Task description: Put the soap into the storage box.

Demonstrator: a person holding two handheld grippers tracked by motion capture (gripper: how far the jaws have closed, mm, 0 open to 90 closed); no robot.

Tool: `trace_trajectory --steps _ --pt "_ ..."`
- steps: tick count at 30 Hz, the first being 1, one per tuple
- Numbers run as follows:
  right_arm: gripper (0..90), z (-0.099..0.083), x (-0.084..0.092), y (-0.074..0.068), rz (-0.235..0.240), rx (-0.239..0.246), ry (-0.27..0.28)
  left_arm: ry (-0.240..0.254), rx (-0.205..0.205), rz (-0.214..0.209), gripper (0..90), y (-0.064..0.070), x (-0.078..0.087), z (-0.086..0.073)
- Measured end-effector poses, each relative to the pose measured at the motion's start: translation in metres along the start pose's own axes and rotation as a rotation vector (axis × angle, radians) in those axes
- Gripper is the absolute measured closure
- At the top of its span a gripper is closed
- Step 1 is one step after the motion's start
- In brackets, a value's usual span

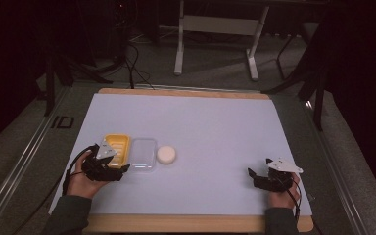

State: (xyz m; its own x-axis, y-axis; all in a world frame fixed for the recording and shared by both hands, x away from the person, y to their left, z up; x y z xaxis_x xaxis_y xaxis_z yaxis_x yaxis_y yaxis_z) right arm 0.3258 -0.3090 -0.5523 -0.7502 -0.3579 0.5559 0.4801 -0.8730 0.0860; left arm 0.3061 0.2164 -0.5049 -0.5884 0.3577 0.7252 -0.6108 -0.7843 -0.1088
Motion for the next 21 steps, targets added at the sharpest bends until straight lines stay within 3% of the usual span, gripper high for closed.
trace_trajectory --steps 21 --pt "16.6 0.000 0.001 0.000 0.001 -0.004 0.006 0.006 -0.037 -0.040 27.3 0.005 -0.009 0.023"
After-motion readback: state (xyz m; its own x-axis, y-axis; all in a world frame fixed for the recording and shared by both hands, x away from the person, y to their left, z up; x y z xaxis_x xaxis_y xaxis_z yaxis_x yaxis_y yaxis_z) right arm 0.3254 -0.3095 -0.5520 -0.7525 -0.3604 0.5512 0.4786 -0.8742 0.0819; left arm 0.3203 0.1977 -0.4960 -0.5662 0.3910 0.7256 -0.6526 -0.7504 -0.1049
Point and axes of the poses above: each handheld gripper's, and its own axes: x roughly backward along the jaws, z roughly out of its top, y roughly to its right, the point moved 3 cm from there along -x, roughly forward along the jaws, and after that the axes turned 1 degree about -x, right-handed, at the moved point
